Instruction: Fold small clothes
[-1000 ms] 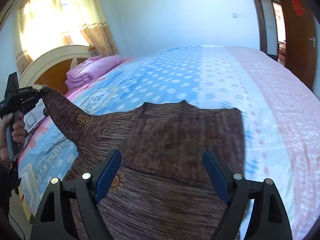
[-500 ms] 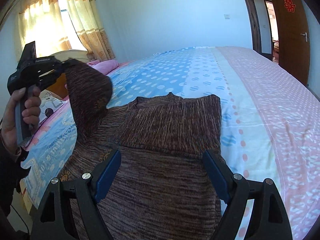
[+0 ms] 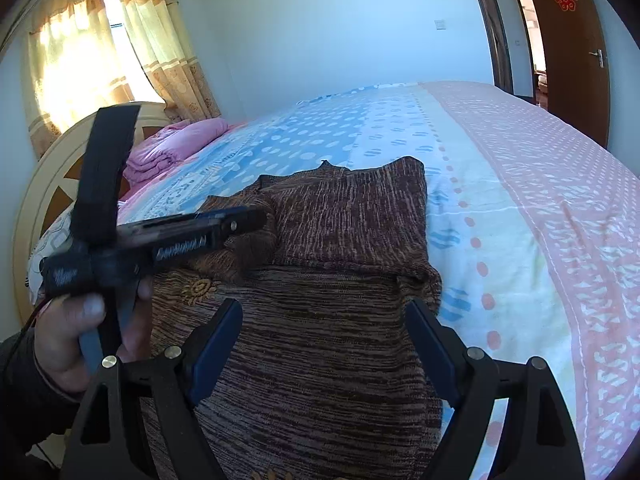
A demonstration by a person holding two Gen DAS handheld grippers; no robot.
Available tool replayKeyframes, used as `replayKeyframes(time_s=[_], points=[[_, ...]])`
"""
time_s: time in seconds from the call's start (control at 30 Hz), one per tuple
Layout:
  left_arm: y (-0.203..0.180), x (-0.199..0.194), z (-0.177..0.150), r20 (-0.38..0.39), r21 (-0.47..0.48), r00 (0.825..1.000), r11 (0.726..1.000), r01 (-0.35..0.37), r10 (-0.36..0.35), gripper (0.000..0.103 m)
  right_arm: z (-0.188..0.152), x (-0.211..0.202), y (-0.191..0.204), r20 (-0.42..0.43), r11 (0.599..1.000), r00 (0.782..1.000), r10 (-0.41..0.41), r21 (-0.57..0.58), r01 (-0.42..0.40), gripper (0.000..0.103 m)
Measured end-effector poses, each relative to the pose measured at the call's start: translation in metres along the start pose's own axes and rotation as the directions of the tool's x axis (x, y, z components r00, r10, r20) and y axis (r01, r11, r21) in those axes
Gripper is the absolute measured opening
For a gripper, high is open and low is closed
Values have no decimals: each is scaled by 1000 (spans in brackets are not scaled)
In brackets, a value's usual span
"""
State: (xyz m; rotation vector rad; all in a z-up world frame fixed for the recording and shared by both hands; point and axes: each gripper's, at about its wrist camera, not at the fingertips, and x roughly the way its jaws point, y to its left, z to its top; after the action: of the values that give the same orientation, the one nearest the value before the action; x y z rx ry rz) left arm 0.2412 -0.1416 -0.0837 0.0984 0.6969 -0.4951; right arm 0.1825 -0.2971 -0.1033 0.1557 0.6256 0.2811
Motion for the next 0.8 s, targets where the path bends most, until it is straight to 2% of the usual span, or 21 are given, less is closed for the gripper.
replayKeyframes(time_s=[0.03, 0.07, 0.1, 0.17, 0.2, 0.27, 0.3, 0.33, 0.4, 0.43, 0.5, 0.57, 0.63, 0.7, 0.77, 0.8], points=[[-2, -6, -4, 20, 23, 1000, 1000, -10, 10, 60, 0, -1, 0, 11, 1000, 1000, -7, -7, 7, 84], [-3, -18, -7, 51, 44, 998, 998, -33, 31, 75, 0, -1, -1, 19, 1000, 1000, -10, -8, 10, 84], [5, -29, -10, 83, 54, 995, 997, -53, 48, 79, 0, -1, -2, 23, 1000, 1000, -8, -3, 9, 84], [29, -40, -13, 99, 51, 989, 992, -118, 112, 79, 2, 1, -1, 12, 1000, 1000, -14, 3, 14, 84], [49, -41, -15, 94, 55, 972, 973, -222, 217, 80, 2, 3, 1, 2, 1000, 1000, -18, -4, 18, 84], [85, -32, -18, 71, 38, 931, 931, -362, 359, 81, 7, 6, 12, -16, 999, 1000, -19, -32, 19, 84], [112, -25, -20, 32, 14, 895, 896, -445, 444, 81, 11, 10, 18, -33, 999, 999, -14, -47, 13, 84], [130, -20, -22, -4, 1, 870, 870, -492, 492, 81, 17, 16, 27, -58, 998, 998, -14, -63, 11, 84], [162, -2, -28, -125, -17, 849, 855, -519, 513, 81, 27, 29, 44, -91, 995, 996, -20, -98, 11, 84], [173, 6, -33, -170, -28, 843, 853, -522, 510, 81, 36, 39, 57, -109, 992, 994, -5, -123, -9, 84], [185, 16, -43, -220, -56, 855, 869, -492, 470, 82, 47, 57, 77, -144, 988, 989, 24, -150, -46, 84], [183, 12, -43, -198, -68, 856, 864, -498, 478, 85, 57, 86, 105, -180, 973, 984, -3, -227, -39, 84], [175, 11, -44, -177, -43, 843, 851, -523, 509, 88, 61, 112, 121, -188, 962, 981, -43, -274, -10, 84], [166, 14, -45, -162, -3, 827, 838, -546, 539, 88, 64, 142, 125, -238, 964, 969, -59, -265, -7, 84], [163, 13, -50, -160, -1, 826, 837, -547, 540, 89, 66, 166, 123, -265, 959, 958, -108, -282, 30, 84], [165, 13, -51, -163, -14, 831, 841, -541, 532, 90, 68, 176, 117, -269, 950, 949, -167, -302, 82, 84]])
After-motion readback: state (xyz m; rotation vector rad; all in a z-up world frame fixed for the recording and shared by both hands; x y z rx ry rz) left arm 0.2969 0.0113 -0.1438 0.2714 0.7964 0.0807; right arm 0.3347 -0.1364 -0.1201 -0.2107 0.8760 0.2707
